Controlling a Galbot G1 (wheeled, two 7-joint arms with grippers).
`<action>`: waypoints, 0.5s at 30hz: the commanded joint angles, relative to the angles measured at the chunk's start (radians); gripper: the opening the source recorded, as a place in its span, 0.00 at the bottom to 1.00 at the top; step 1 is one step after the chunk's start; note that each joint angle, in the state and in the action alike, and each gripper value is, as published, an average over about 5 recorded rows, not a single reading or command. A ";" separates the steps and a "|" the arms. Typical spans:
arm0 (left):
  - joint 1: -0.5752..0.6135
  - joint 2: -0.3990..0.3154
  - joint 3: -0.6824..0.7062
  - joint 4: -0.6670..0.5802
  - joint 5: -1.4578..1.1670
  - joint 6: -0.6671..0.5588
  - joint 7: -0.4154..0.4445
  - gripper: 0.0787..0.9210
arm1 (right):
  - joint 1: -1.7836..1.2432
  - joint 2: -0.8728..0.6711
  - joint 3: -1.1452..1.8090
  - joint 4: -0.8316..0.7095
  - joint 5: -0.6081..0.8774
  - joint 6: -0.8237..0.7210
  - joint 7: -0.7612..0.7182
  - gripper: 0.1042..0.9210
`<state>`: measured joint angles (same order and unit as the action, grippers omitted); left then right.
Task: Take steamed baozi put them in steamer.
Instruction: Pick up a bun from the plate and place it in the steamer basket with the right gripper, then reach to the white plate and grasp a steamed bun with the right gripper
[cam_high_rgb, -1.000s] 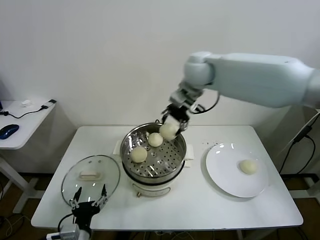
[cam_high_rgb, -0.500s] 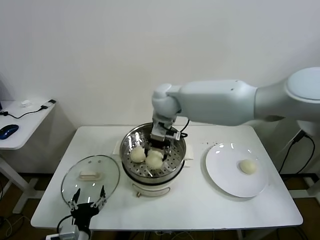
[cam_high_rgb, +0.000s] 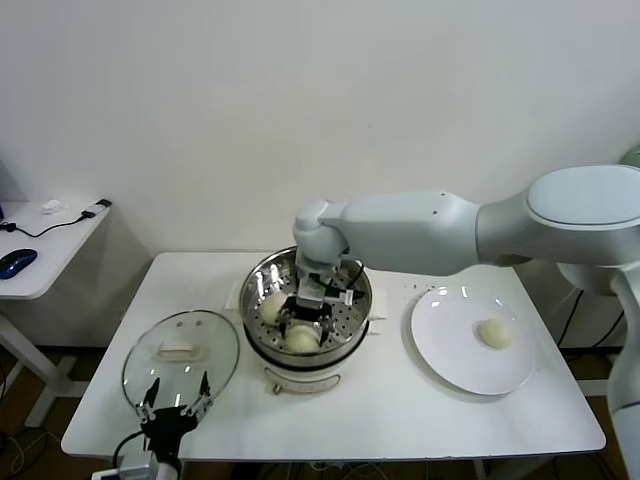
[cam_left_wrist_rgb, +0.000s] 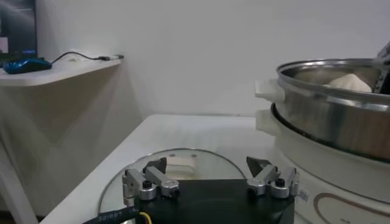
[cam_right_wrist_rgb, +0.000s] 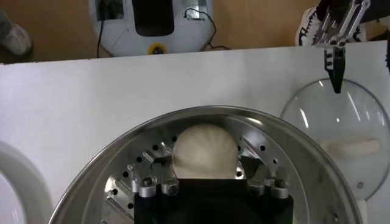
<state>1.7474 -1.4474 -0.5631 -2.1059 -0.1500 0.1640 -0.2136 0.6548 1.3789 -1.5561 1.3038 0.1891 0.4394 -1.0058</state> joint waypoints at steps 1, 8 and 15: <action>0.000 0.000 0.000 0.000 0.001 0.000 0.000 0.88 | 0.027 -0.013 0.013 -0.005 0.024 0.035 -0.018 0.87; 0.005 0.000 0.001 -0.010 0.002 0.000 0.004 0.88 | 0.210 -0.148 -0.009 -0.060 0.205 0.022 -0.140 0.88; 0.003 0.002 0.004 -0.014 0.002 0.000 0.005 0.88 | 0.358 -0.420 -0.203 -0.084 0.338 -0.290 -0.138 0.88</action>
<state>1.7477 -1.4433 -0.5577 -2.1191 -0.1492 0.1641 -0.2081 0.8345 1.2209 -1.6054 1.2557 0.3616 0.3928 -1.0973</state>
